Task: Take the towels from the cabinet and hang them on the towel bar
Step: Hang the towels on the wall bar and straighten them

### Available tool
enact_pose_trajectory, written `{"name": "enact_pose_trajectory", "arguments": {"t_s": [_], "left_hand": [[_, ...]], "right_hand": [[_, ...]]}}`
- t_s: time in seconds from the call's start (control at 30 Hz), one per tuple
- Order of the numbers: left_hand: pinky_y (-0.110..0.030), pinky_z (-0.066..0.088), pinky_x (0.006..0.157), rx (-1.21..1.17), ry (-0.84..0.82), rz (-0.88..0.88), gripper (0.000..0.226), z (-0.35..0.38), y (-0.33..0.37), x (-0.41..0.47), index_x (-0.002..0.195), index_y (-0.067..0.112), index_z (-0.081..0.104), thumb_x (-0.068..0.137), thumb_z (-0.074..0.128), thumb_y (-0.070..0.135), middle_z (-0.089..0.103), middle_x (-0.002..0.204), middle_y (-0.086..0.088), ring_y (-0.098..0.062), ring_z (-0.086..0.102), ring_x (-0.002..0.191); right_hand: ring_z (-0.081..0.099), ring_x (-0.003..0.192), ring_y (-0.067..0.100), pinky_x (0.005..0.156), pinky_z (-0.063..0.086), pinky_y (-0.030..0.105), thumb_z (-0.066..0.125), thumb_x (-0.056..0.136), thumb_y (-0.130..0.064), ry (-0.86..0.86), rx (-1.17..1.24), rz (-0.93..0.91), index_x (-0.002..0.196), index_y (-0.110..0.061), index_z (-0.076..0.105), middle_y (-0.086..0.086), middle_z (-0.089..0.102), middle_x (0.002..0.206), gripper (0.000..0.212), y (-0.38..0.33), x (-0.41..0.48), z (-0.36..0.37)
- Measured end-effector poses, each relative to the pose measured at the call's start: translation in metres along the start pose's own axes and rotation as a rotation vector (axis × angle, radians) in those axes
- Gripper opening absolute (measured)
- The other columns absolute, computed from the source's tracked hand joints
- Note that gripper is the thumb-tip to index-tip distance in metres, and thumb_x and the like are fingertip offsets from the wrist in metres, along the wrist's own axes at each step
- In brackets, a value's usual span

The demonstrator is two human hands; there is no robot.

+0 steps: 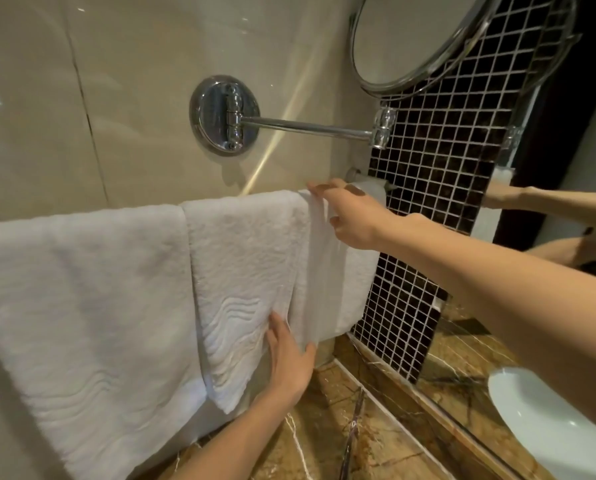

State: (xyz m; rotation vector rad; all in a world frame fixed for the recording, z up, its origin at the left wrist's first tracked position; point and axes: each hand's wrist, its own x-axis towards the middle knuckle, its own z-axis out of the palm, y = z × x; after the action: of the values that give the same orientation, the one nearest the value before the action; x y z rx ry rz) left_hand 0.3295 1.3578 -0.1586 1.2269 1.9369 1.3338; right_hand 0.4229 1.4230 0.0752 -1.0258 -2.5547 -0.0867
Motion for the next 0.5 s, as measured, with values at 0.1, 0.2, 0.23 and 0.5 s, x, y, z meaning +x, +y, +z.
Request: {"name": "enact_pose_trajectory", "arguments": {"t_s": [0.1,0.2,0.23,0.5], "left_hand": [[-0.037,0.011,0.117,-0.018,0.032,-0.020,0.104,0.001,-0.004,0.005,0.149,0.019,-0.018,0.086,0.065,0.024,-0.008,0.159,-0.005,-0.021,0.003,0.146],[-0.036,0.012,0.116,-0.033,0.046,-0.060,0.111,0.004,-0.006,0.007,0.150,0.013,-0.014,0.081,0.071,0.028,-0.003,0.159,-0.007,-0.023,0.009,0.146],[-0.036,0.015,0.116,-0.059,0.045,-0.066,0.110,0.006,-0.007,0.006,0.150,0.011,-0.009,0.079,0.074,0.029,0.004,0.158,-0.007,-0.023,0.014,0.145],[-0.034,0.047,0.096,-0.096,-0.014,-0.054,0.052,0.016,-0.013,0.007,0.112,0.021,0.044,0.075,0.075,0.040,0.048,0.116,0.005,-0.014,0.050,0.109]], "right_hand": [[0.037,0.132,0.031,0.110,0.033,0.041,0.049,0.086,0.004,-0.009,-0.006,0.018,0.145,-0.018,0.034,0.009,0.036,0.144,0.065,0.002,0.005,0.002],[0.038,0.131,0.030,0.109,0.034,0.039,0.050,0.087,0.003,-0.016,-0.003,0.032,0.145,-0.018,0.034,0.008,0.037,0.143,0.064,0.001,0.007,0.000],[0.038,0.132,0.029,0.109,0.034,0.038,0.051,0.087,0.003,-0.021,-0.004,0.034,0.145,-0.018,0.033,0.008,0.037,0.144,0.065,0.001,0.007,0.000],[0.039,0.132,0.029,0.110,0.035,0.037,0.055,0.085,0.001,-0.033,0.020,0.048,0.147,-0.020,0.031,0.006,0.036,0.145,0.070,0.006,0.009,0.002]]}}
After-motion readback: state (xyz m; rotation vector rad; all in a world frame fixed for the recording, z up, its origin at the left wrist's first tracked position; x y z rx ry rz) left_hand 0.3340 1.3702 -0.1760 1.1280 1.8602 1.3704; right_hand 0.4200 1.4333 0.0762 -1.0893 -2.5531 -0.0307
